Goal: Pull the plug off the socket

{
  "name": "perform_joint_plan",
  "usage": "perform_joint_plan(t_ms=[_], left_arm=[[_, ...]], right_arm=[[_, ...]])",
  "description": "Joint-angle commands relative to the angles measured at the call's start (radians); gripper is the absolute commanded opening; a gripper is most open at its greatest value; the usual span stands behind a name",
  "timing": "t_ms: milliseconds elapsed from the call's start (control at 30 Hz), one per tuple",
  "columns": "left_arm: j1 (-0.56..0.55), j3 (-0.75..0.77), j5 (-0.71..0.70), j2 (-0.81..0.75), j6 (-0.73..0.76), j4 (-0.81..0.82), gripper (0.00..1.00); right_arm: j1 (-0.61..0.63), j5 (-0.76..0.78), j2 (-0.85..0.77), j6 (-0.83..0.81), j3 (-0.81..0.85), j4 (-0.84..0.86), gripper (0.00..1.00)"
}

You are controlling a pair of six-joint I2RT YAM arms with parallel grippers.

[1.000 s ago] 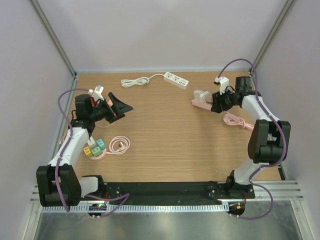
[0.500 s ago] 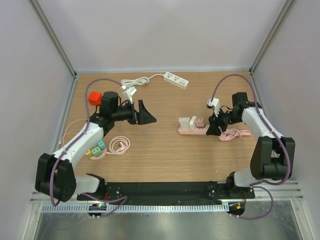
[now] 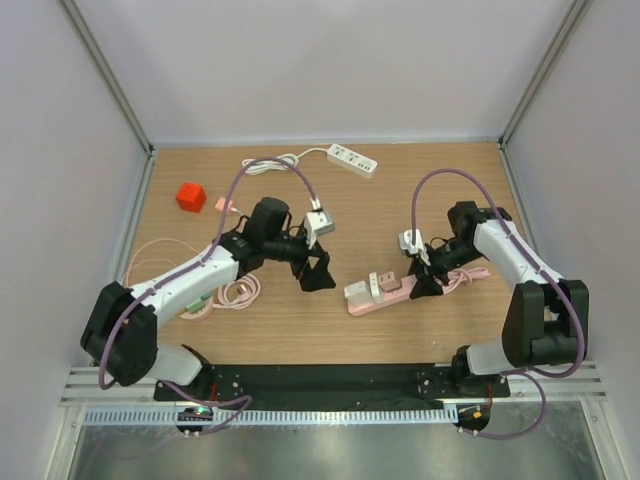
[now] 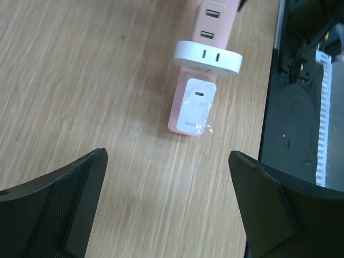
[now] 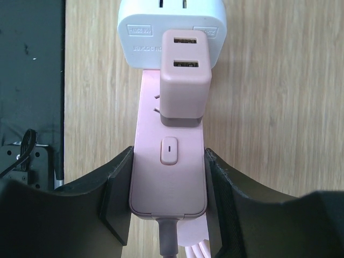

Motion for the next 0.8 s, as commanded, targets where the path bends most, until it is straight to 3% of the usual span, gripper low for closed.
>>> perform_joint_plan(t_ms=[0, 200, 467, 767], left_arm=[[-0.051, 0.022, 0.016, 0.017, 0.249, 0.003, 1.00], [-0.124, 0.055, 0.041, 0.089, 0.259, 0.006, 1.00], [-0.242, 0.082, -0.054, 0.176, 0.255, 0.009, 0.96], [-0.311, 0.122, -0.318, 0.238, 0.243, 0.018, 0.79]], right_arm=[[0.016, -0.104, -0.013, -0.128, 0.027, -0.067, 0.01], [0.044, -0.108, -0.054, -0.097, -0.013, -0.009, 0.01], [0.051, -0.124, -0.061, -0.066, -0.019, 0.021, 0.01], [0.051, -0.146, -0.073, -0.036, -0.026, 0.038, 0.01]])
